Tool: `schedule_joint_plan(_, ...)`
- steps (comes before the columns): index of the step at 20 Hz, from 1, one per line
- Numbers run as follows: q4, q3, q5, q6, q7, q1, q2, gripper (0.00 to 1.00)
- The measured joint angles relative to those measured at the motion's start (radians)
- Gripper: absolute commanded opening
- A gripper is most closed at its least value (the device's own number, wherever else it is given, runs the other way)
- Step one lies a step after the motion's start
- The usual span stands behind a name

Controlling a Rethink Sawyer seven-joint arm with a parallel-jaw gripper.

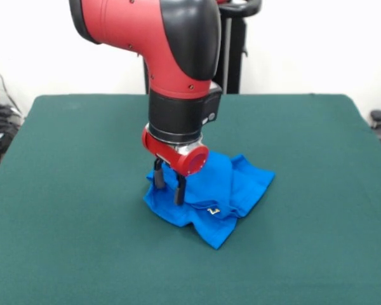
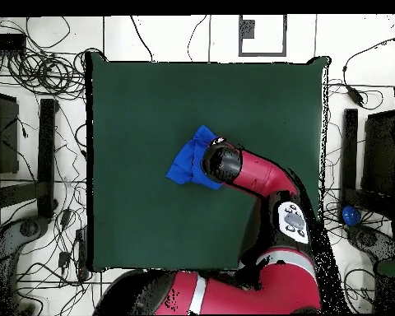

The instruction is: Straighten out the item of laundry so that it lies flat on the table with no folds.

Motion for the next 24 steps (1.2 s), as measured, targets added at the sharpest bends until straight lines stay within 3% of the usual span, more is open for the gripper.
schedule_joint_plan(24,0.001,-0.008,0.0,0.072,0.0,0.003,-0.037,1.0)
